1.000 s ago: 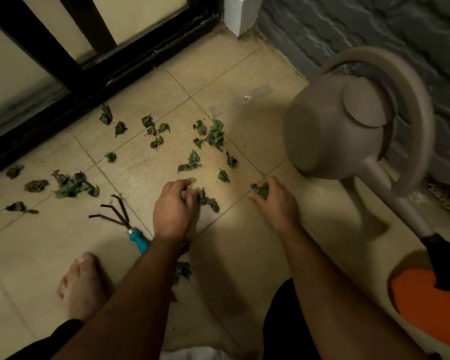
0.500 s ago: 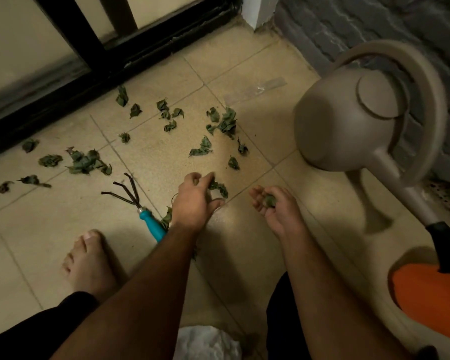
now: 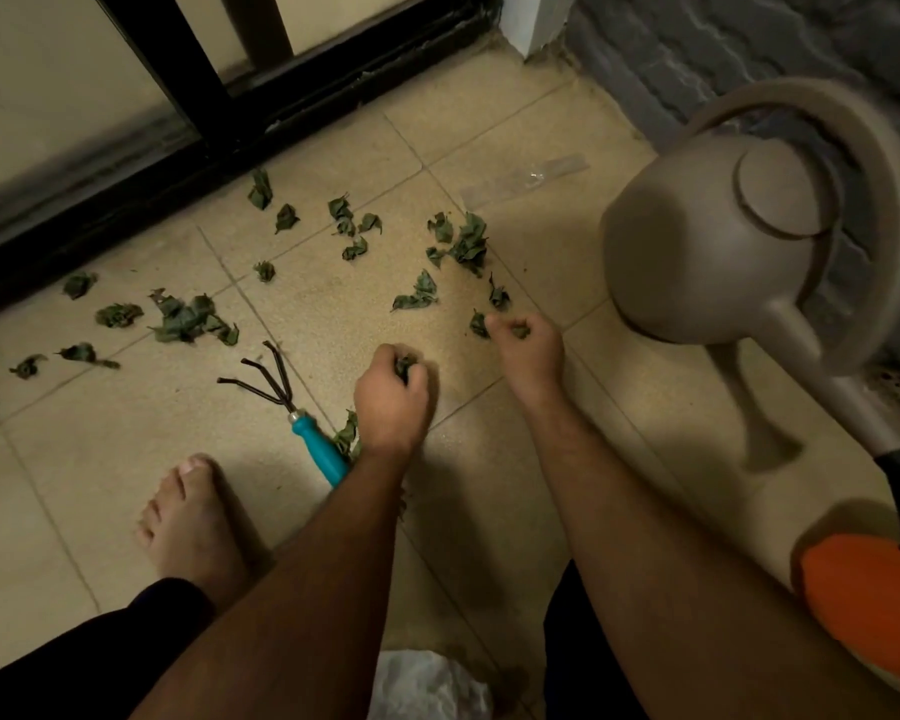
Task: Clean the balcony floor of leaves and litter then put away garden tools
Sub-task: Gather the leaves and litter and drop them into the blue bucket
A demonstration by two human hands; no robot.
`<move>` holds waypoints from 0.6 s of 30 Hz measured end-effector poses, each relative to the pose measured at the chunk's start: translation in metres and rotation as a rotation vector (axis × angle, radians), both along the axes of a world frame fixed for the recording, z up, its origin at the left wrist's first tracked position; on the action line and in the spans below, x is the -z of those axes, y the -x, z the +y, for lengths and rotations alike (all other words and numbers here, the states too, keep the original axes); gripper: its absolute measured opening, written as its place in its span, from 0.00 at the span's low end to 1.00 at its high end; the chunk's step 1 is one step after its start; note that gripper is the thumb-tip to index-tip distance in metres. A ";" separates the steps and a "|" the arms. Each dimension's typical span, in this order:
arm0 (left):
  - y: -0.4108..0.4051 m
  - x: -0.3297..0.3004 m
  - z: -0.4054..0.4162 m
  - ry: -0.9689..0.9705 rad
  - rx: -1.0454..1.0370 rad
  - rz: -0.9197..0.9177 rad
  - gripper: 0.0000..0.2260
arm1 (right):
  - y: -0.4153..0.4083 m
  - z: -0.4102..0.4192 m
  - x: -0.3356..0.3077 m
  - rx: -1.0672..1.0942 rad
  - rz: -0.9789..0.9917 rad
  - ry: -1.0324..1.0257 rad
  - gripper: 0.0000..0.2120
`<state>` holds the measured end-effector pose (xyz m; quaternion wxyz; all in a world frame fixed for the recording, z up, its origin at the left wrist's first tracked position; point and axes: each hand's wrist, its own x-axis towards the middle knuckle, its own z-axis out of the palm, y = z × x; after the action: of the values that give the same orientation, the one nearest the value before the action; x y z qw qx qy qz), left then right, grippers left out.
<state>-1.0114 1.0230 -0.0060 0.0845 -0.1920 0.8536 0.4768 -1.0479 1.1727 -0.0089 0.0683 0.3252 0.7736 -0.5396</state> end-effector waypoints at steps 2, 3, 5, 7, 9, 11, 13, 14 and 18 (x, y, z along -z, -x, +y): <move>0.005 -0.002 -0.001 -0.093 -0.094 -0.020 0.08 | 0.005 -0.011 0.007 -0.074 -0.008 -0.157 0.11; 0.008 -0.003 -0.001 -0.118 -0.105 -0.031 0.10 | 0.006 -0.016 0.010 -0.101 -0.029 -0.217 0.14; 0.017 -0.004 -0.003 -0.122 -0.088 -0.036 0.11 | 0.007 -0.021 0.014 -0.149 -0.073 -0.314 0.19; 0.026 -0.004 -0.004 -0.113 -0.075 -0.046 0.08 | 0.007 -0.023 0.016 -0.196 -0.100 -0.394 0.18; 0.037 -0.002 -0.007 -0.079 -0.071 -0.034 0.02 | 0.005 -0.023 0.015 -0.223 -0.083 -0.407 0.11; 0.050 -0.001 -0.008 0.014 -0.029 -0.006 0.08 | 0.002 -0.019 0.014 -0.215 -0.033 -0.304 0.04; 0.064 0.004 -0.012 0.114 0.037 0.020 0.10 | -0.003 -0.014 0.011 -0.169 0.008 -0.179 0.10; 0.072 0.009 -0.015 0.154 0.061 0.031 0.10 | -0.005 -0.010 0.012 -0.136 0.022 -0.131 0.13; 0.093 0.017 -0.017 0.218 0.155 0.045 0.09 | -0.003 0.007 0.009 0.022 0.025 0.029 0.08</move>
<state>-1.1047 1.0060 -0.0227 0.0805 -0.1227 0.9142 0.3777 -1.0447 1.1801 -0.0182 0.0572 0.3259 0.7629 -0.5555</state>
